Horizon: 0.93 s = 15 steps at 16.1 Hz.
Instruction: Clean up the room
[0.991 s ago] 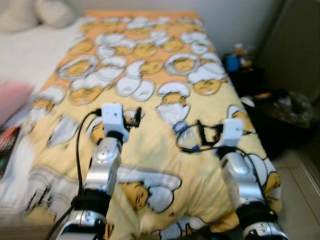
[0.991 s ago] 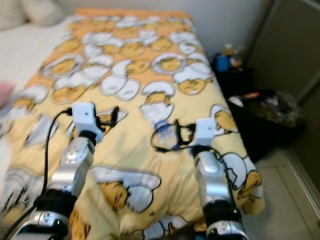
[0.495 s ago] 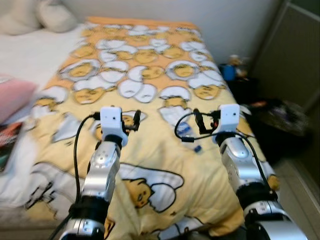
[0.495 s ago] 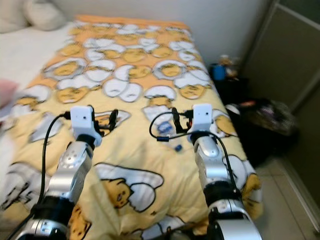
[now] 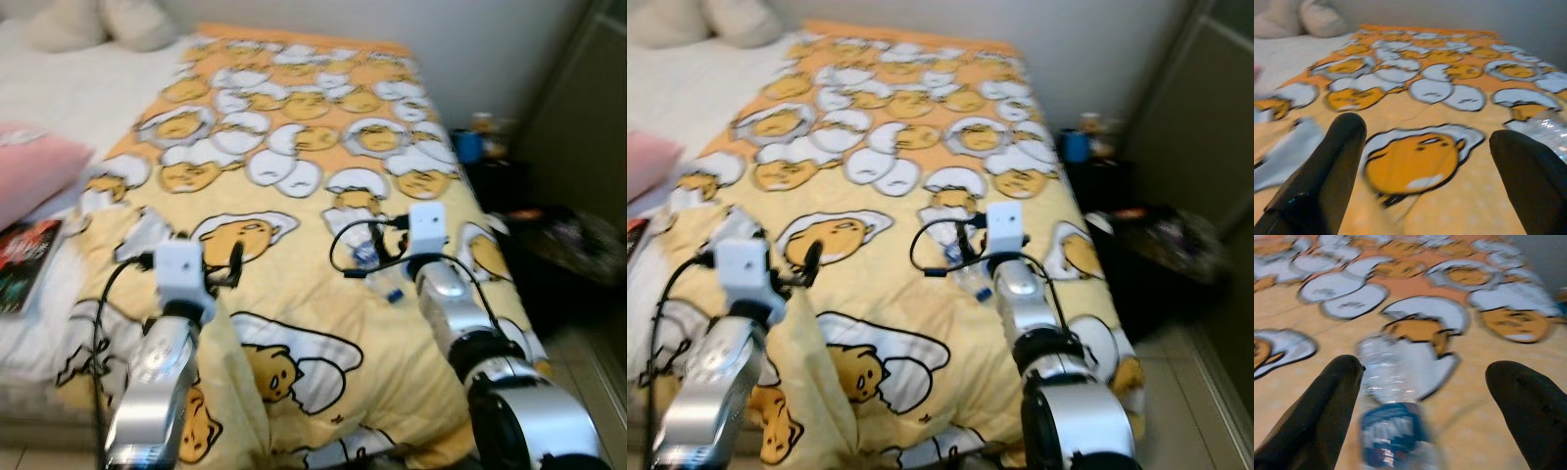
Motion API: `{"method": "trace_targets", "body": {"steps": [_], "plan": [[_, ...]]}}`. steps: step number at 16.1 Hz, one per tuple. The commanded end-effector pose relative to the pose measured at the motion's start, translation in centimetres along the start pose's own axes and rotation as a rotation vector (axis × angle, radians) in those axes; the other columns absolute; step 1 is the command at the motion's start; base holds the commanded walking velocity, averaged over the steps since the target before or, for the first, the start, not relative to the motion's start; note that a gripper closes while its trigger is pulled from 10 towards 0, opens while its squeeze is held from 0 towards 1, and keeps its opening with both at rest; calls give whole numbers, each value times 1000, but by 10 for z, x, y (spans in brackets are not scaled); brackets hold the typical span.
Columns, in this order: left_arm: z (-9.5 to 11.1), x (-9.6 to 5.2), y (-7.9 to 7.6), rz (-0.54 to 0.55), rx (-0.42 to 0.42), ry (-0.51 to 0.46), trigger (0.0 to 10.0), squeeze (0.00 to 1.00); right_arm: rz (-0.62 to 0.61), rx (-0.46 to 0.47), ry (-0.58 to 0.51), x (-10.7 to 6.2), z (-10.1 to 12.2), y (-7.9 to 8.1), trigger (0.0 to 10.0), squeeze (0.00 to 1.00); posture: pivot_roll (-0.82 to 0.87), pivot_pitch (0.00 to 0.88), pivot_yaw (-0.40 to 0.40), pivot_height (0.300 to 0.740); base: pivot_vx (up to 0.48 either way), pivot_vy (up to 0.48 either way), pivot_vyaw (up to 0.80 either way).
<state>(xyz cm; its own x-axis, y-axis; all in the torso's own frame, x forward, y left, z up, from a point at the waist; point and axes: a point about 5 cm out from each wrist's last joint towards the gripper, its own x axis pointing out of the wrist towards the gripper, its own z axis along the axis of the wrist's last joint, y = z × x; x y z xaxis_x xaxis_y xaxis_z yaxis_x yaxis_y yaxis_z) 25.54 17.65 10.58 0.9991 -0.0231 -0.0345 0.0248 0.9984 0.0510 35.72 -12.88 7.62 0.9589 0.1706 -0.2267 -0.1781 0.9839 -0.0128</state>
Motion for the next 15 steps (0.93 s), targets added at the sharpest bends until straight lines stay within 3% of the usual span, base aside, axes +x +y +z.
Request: {"method": "trace_targets", "body": {"steps": [1,3,5,8,10,12,14,15], "plan": [[4,-7,1,18,15,3,10000,0,9,16,34,2,0,1,10000,0,312,95,-86,740,0,0,0],[7,-18,7,61,19,18,10000,0,22,93,103,3,-6,5,10000,0,341,112,-101,740,0,0,0],[10,-33,22,125,30,30,10000,0,-47,13,155,2,-12,-1,10000,0,392,138,-127,740,0,0,0],[10,-44,21,136,36,56,10000,0,-106,-48,157,2,-11,-7,10000,0,407,145,-129,740,0,0,0],[10,-47,21,139,39,67,10000,0,-112,-38,169,1,-14,-7,10000,0,413,146,-124,740,0,0,0],[11,-48,23,138,43,72,10000,0,-116,6,222,-1,-23,-5,10000,0,419,145,-119,740,0,0,0],[13,-48,24,132,48,76,10000,0,-106,126,324,-7,-39,-3,10000,0,424,146,-114,740,0,0,0],[14,-49,25,131,49,78,10000,0,-120,143,338,-8,-42,-4,10000,0,423,147,-113,740,0,0,0]]}}
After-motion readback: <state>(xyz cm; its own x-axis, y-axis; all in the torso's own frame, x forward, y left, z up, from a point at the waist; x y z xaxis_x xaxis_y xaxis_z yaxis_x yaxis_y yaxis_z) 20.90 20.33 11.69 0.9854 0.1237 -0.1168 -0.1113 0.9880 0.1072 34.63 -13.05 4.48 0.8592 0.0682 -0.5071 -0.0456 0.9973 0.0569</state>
